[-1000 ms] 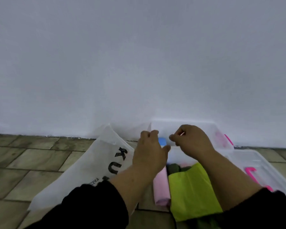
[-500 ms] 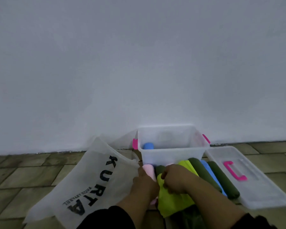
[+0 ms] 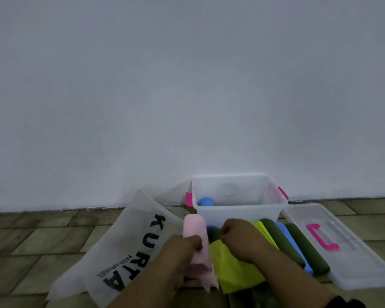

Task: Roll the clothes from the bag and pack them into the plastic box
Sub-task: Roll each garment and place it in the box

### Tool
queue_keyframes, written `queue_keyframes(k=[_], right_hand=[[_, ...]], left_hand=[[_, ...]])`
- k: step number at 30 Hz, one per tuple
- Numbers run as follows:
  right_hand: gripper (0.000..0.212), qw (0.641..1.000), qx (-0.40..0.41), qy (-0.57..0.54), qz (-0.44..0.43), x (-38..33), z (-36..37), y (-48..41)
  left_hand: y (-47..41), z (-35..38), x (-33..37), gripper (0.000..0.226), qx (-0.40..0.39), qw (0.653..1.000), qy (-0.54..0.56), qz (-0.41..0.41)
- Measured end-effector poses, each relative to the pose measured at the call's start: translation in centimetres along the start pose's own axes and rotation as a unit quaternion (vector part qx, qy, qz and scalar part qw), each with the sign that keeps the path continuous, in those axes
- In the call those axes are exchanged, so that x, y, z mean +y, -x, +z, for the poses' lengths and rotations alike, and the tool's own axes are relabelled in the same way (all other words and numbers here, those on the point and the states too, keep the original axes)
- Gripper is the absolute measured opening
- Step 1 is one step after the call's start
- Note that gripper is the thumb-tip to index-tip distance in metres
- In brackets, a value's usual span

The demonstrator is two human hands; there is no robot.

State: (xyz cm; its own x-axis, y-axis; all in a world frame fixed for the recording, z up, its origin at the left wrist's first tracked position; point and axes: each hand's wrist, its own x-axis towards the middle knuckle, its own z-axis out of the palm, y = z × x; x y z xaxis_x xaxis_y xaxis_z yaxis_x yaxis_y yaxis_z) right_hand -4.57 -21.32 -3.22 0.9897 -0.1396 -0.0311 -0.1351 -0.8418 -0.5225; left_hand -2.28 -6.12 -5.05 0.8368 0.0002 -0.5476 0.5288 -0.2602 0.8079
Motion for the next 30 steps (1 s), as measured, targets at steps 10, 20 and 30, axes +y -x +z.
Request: queue_keyframes(k=[10, 20, 30], right_hand=[[0.072, 0.987, -0.122, -0.070, -0.078, -2.3, 2.5, 5.3], [0.046, 0.994, -0.026, -0.063, -0.089, -2.8, 4.9, 9.4], [0.047, 0.984, -0.032, 0.069, -0.158, 2.0, 7.7, 13.6]], left_hand=[[4.8, 0.5, -3.0, 0.015, -0.151, 0.892, 0.417, -0.092], [6.8, -0.2, -7.4, 0.031, -0.198, 0.877, 0.437, -0.040], [6.4, -5.0, -5.4, 0.025, 0.070, 0.967, 0.139, 0.199]])
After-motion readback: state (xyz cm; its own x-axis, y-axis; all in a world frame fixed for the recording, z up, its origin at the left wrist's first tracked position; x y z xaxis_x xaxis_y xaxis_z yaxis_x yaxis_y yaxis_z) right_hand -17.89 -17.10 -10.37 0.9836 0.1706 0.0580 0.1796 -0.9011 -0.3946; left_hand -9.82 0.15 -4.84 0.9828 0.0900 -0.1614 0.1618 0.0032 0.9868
